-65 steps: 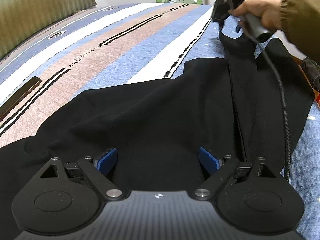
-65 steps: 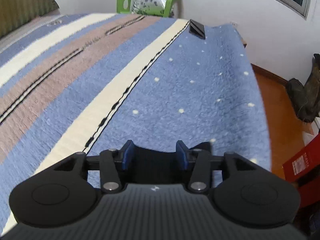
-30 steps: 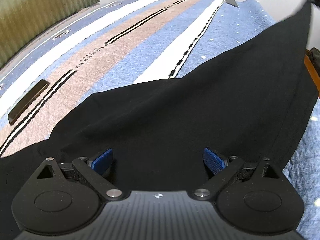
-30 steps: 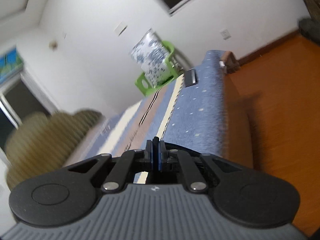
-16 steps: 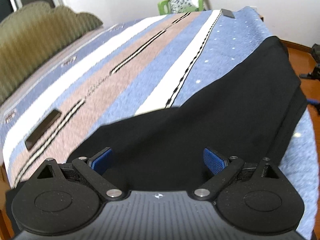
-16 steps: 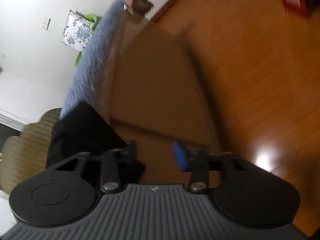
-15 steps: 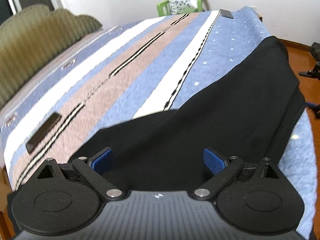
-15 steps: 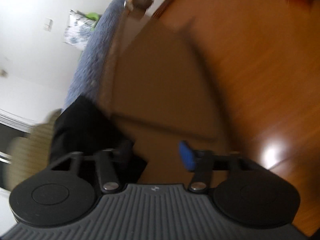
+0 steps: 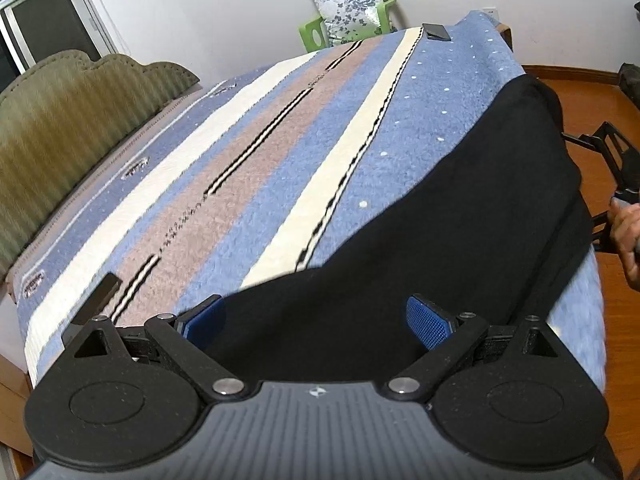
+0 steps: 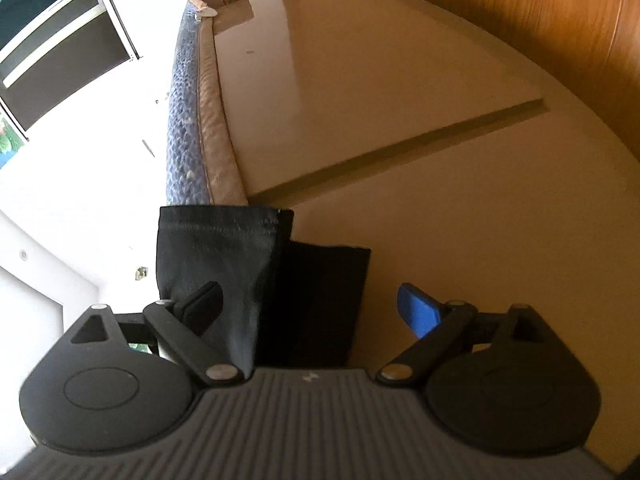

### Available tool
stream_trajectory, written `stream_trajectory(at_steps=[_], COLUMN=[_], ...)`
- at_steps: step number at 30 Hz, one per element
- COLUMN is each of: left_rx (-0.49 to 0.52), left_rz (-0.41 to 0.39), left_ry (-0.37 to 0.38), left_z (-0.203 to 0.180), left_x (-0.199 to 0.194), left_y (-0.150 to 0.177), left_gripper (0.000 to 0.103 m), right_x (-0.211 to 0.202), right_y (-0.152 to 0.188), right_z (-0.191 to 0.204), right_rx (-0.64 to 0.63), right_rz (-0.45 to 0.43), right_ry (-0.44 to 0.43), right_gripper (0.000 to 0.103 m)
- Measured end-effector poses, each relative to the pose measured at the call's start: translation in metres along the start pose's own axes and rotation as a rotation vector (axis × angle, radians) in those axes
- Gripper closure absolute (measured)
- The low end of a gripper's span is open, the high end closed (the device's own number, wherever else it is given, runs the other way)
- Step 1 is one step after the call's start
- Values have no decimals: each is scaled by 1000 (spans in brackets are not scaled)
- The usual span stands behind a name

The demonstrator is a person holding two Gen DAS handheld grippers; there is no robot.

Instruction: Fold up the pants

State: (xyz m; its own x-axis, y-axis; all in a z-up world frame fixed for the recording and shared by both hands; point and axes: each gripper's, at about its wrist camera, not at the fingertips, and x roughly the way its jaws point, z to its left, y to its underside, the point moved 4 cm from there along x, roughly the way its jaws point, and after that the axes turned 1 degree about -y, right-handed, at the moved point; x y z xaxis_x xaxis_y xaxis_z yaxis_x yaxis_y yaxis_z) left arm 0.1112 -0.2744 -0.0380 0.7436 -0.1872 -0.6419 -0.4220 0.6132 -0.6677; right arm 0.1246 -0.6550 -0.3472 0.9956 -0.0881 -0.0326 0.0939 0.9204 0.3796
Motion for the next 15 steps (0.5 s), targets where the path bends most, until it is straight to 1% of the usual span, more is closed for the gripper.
stream_trajectory(at_steps=[2,3,4,5,6,7,10,15], left_rx=[14,21,26,30,37,46,68,96], left_rz=[-6,-10,-14,-23,-35,-40,-37,-14], left_ry=[-27,-35,-38,-38,-30,-22,-27,-51], left_z=[-7,-10,-14,-18,-22,-26,-38,-51], left_x=[6,9,12,14,16,19,31,55], left_y=[-11,-17,-23,-28,-34,-38,-49,-62], left_gripper=[6,6,6,6,6,6,5,6], right_x=[4,7,8,7,7,6,-9,-36], right_y=[-1,-4,-4,-6,-8,-10,-13,-17], right_z=[6,9,12,15,17,20,32,65], right_rx=[-34,-52,-77,-99,-108,-116,-184,-258], right_rz=[5,5,-5,-13,-13,-12,-38,-90], right_ry=[-18,-20,2,27,41,46,75,36], right_gripper=[19,35,56,66,82,90,92,93])
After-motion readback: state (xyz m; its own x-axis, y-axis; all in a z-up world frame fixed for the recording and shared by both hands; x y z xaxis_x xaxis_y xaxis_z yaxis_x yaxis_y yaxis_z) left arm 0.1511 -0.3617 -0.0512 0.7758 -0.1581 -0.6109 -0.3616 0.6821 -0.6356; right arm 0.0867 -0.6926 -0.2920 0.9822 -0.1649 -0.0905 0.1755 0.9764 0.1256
